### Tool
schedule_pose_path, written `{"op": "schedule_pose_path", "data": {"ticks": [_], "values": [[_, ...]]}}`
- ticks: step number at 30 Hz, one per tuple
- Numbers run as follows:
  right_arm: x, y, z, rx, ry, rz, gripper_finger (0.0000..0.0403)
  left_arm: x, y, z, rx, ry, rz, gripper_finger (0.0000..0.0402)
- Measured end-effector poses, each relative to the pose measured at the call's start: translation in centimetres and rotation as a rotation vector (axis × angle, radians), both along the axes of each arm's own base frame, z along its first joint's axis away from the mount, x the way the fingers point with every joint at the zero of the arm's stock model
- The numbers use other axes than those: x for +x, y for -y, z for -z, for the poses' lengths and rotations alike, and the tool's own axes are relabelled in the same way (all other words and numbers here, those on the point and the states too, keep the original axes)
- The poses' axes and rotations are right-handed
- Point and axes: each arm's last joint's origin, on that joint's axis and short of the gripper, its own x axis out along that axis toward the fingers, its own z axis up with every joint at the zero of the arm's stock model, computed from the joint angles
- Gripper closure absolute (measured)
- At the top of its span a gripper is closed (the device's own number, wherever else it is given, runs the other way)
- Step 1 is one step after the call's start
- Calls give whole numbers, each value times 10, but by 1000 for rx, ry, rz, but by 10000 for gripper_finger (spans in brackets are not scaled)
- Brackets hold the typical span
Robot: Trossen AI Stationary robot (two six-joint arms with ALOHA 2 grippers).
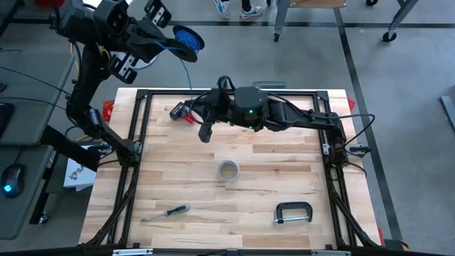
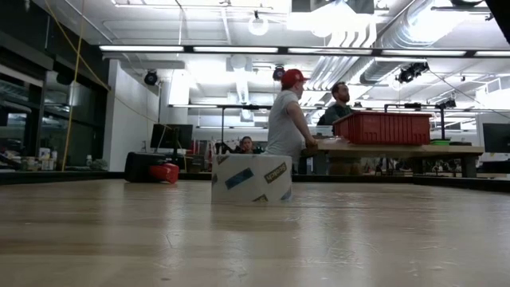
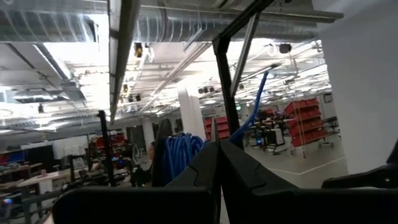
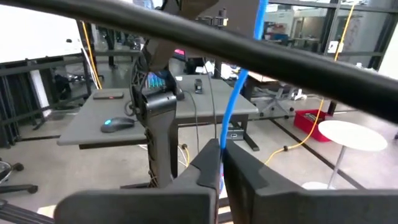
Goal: Coil cords
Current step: Coil the blue wire on the spool
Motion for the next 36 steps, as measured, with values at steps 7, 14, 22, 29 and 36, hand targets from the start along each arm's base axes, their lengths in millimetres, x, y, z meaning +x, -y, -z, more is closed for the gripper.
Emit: {"op": "schedule_pose_path", "data": {"ticks": [7, 14, 22, 29, 36], "values": [[-16, -1, -10, -1, -24, -1, 401, -12, -6, -3, 3, 14, -58, 397], [-41, -8, -24, -6, -66, -20, 402, -35, -13, -6, -44, -9, -157, 397], [-79, -22, -43, -48, -124, -83, 402, -48, -30, 26, -383, -413, -180, 397], [-98, -25, -54, -77, -118, -101, 403, -45, -30, 38, -640, -634, 25, 397], [-108, -24, -63, -94, -77, -112, 403, -36, -29, 57, -802, -846, 150, 397]]}}
